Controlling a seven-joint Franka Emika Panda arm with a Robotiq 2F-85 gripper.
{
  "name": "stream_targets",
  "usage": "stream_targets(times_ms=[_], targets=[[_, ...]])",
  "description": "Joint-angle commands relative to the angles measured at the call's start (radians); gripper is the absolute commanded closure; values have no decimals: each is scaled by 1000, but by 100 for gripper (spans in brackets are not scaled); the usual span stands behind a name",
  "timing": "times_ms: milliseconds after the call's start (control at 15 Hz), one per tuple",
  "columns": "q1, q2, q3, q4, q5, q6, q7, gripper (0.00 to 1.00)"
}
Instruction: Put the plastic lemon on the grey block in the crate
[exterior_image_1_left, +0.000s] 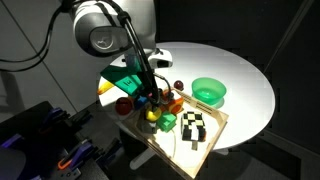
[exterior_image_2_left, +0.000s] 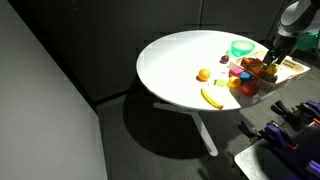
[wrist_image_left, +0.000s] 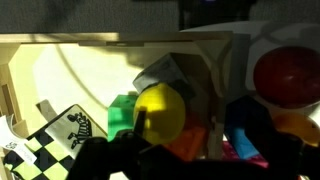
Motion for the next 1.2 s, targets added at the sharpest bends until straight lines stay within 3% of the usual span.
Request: stream_targets(times_ms=[0, 800, 1133], targets=[[-10, -13, 12, -1, -12, 1, 8, 0], [19, -198, 20, -17, -46, 5, -9, 0], [42, -228, 21, -38, -78, 108, 90, 0]])
